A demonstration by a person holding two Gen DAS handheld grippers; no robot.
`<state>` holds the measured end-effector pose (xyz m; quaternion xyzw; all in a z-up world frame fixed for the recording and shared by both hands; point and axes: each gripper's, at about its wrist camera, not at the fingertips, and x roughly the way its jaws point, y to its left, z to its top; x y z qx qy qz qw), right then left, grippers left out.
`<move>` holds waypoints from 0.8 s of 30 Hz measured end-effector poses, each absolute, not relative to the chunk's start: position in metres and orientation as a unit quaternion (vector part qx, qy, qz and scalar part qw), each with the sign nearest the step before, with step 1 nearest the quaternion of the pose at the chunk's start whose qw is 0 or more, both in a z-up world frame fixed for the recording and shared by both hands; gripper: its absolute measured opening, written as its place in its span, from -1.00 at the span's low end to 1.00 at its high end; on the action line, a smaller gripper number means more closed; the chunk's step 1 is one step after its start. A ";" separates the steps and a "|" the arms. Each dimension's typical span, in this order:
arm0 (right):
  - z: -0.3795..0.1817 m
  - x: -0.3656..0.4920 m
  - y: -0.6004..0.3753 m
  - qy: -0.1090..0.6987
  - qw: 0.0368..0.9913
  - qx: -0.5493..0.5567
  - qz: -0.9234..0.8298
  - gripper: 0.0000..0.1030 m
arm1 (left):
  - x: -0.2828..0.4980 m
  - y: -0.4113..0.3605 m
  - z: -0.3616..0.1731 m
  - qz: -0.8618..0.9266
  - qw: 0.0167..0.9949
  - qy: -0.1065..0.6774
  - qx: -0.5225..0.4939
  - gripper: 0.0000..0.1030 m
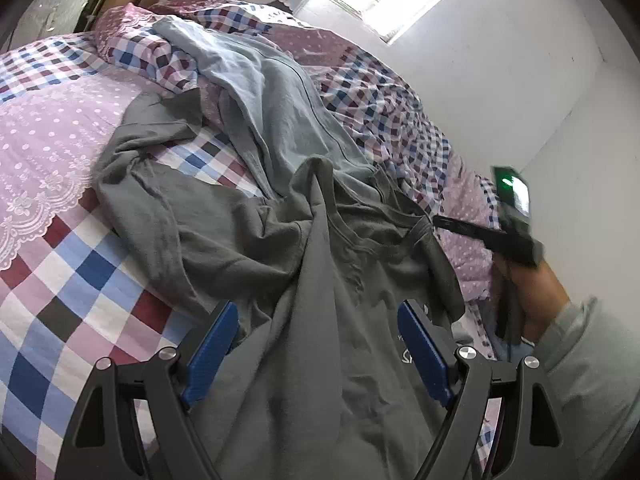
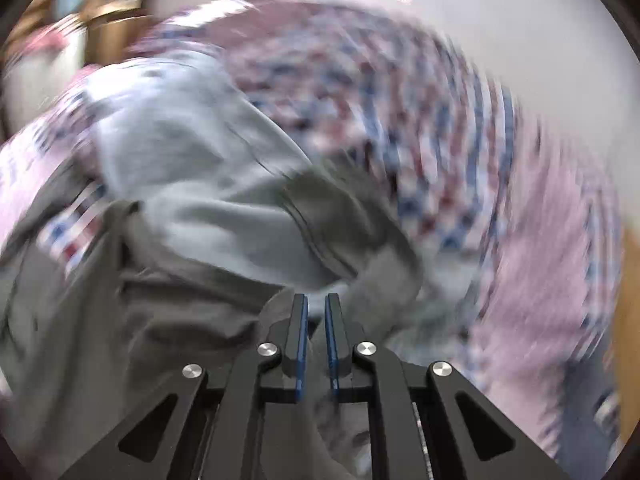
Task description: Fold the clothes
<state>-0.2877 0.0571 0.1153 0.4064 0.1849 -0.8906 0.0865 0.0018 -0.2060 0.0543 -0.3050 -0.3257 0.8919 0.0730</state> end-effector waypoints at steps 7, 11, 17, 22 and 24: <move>0.127 -0.278 0.116 0.093 0.046 0.386 -0.916 0.34 | 0.001 -0.194 0.057 0.898 0.085 -0.306 -0.306 0.65; 0.126 -0.252 0.164 0.061 0.054 0.392 -0.916 0.34 | 0.002 -0.188 0.059 0.900 0.093 -0.299 -0.302 0.65; 0.097 -0.237 0.223 -0.068 0.102 0.449 -0.885 0.01 | 0.001 -0.180 0.055 0.902 0.093 -0.286 -0.311 0.66; 0.075 -0.232 0.228 -0.132 0.159 0.468 -0.859 -0.09 | -0.001 -0.175 0.050 0.902 0.090 -0.279 -0.318 0.65; 0.070 -0.229 0.223 -0.139 0.173 0.475 -0.852 -0.11 | -0.002 -0.173 0.049 0.902 0.090 -0.274 -0.320 0.66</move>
